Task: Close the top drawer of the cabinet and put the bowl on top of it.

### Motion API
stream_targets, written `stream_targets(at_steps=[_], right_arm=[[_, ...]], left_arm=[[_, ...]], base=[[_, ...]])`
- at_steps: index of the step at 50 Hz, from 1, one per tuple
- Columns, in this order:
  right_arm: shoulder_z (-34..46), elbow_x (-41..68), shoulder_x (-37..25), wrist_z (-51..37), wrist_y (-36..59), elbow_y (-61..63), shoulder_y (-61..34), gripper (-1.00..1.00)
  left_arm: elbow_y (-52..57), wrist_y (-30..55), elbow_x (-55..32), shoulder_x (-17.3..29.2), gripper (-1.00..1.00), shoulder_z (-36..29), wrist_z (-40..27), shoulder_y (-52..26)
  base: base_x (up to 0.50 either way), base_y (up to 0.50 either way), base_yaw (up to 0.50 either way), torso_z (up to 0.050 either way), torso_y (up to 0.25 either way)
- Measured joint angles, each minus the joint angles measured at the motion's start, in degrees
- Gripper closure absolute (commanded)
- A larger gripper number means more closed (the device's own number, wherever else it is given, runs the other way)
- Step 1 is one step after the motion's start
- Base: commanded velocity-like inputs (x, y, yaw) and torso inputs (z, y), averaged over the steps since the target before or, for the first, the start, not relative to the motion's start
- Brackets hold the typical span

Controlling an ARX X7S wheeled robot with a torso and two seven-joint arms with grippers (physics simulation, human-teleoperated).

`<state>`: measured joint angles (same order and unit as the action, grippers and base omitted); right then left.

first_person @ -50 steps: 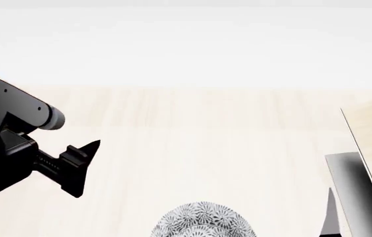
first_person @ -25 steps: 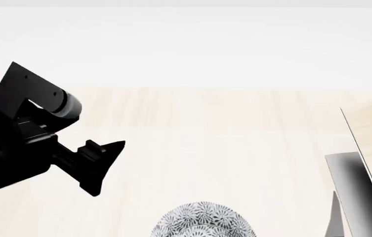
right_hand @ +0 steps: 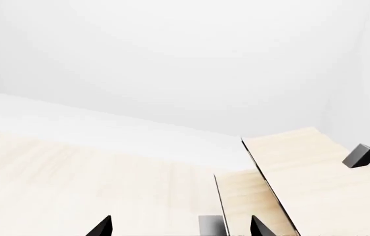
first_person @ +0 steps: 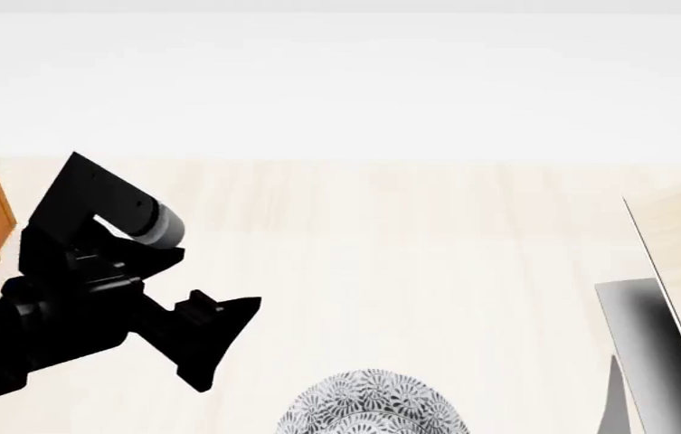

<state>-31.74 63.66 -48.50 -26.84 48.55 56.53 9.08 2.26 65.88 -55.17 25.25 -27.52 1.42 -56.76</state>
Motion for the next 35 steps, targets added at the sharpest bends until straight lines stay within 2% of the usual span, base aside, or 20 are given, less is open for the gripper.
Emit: stream_targets(at_steps=[35], right_arm=[[0.64, -2.90, 0.84, 1.39, -2.34, -0.52, 2.62, -1.00]], left_arm=[[-2.76, -3.85, 4.06, -1.11, -1.00, -6.02, 2.67, 2.52]], base=[[0.00, 0.00, 0.00, 0.000, 0.000]])
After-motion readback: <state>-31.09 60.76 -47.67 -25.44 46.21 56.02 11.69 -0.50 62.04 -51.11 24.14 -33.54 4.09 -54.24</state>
